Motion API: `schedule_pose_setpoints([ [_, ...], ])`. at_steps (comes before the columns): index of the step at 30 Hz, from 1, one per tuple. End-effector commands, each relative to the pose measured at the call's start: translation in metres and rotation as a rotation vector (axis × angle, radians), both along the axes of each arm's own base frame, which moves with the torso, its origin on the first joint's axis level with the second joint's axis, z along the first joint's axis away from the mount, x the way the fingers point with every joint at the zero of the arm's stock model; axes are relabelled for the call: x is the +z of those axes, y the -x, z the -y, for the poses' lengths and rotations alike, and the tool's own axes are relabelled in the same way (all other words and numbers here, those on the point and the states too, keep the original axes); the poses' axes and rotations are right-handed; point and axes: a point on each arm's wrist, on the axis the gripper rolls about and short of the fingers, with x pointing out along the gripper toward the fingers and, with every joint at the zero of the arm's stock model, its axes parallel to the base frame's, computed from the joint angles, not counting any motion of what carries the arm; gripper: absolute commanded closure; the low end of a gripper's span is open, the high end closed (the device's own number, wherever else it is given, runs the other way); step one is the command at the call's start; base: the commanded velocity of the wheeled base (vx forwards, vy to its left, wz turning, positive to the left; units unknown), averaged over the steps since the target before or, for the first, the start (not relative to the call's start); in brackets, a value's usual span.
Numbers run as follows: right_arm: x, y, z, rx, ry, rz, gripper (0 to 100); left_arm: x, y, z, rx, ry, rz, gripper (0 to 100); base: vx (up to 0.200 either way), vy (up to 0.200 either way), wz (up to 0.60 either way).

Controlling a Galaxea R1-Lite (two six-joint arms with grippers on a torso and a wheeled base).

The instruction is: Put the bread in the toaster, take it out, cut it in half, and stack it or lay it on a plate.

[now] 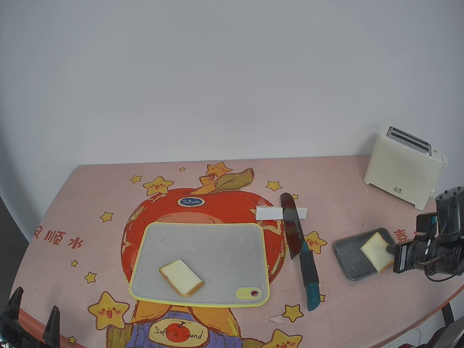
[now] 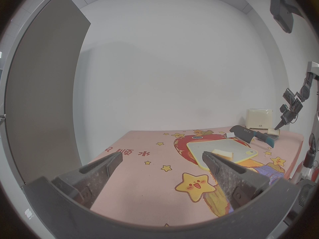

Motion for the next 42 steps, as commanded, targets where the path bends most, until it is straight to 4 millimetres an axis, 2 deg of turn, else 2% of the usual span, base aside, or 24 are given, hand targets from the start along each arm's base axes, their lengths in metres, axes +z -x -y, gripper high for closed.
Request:
schedule_pose_setpoints([
  [1,-0.0123,-0.0088,-0.0029,-0.005,0.015,-0.041,100,-0.0047,-0.0004,0.0,0.0,0.0,-0.006,0,0.0,0.0,0.0],
  [42,-0.019,-0.0126,0.0025,-0.045,0.033,-0.065,100,-0.0047,-0.0004,0.0,0.0,0.0,-0.006,0,0.0,0.0,0.0],
])
